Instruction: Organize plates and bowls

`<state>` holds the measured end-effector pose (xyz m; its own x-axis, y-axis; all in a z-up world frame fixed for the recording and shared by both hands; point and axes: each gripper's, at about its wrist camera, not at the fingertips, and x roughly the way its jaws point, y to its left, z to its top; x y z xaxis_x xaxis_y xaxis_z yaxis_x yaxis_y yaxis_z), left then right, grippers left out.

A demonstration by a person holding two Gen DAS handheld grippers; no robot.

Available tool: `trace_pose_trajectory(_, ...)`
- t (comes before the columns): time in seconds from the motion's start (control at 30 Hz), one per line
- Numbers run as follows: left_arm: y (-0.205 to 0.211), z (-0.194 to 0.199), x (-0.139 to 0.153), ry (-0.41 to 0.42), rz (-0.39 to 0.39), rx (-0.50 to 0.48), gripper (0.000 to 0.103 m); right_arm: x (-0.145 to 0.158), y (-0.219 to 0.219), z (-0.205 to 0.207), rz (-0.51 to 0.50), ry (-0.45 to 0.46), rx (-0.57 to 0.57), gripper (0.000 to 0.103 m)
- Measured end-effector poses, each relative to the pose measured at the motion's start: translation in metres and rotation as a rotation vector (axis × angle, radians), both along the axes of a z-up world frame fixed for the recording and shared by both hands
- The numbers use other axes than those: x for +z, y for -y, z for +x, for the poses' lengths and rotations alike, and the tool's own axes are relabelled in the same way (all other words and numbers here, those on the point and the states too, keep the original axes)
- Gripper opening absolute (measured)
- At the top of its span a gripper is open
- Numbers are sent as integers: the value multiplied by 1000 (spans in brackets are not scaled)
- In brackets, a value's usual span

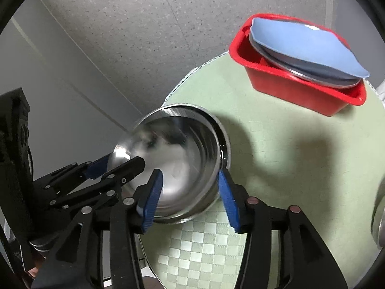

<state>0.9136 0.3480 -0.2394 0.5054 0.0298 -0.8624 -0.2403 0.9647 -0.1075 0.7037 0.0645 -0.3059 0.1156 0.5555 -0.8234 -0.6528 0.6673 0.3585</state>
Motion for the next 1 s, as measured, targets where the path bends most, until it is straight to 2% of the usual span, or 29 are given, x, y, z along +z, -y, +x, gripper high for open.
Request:
trace_pose_trajectory(0.03,2,-2,1,3,6,14,54,0,2,1,3,0,2,51)
trace_pose_trajectory(0.1,6,-5,4,2,13,51,54,2,12,2,27,-3,13,58)
trace_pose_trajectory(0.17,14,-10,11,21,37,87,54,6,25,4,47,9,14,58)
trace_pose_trajectory(0.27,42,-22,36,100,104,124,57,19,57,9,84,46,-6,58)
trace_pose_trajectory(0.3,58,-26,48,150,122,128,62,25,73,12,92,75,-19,59)
trace_pose_trajectory(0.33,73,-31,57,182,128,121,71,30,85,14,96,95,-30,60)
trace_pose_trajectory(0.4,103,-33,69,233,110,86,79,44,126,21,104,160,-75,66)
trace_pose_trajectory(0.47,143,-30,75,258,83,15,80,52,164,31,94,214,-128,71)
trace_pose_trajectory(0.57,204,-22,70,242,66,-87,81,58,229,49,70,264,-236,72)
trace_pose_trajectory(0.63,242,-12,60,211,22,-156,85,55,268,62,58,268,-301,73)
trace_pose_trajectory(0.7,269,-2,52,184,6,-194,86,48,301,75,33,259,-353,75)
trace_pose_trajectory(0.83,321,17,27,112,-5,-267,86,19,347,96,1,190,-407,75)
trace_pose_trajectory(1.0,362,31,-7,16,-4,-333,86,-23,364,106,-16,74,-397,75)
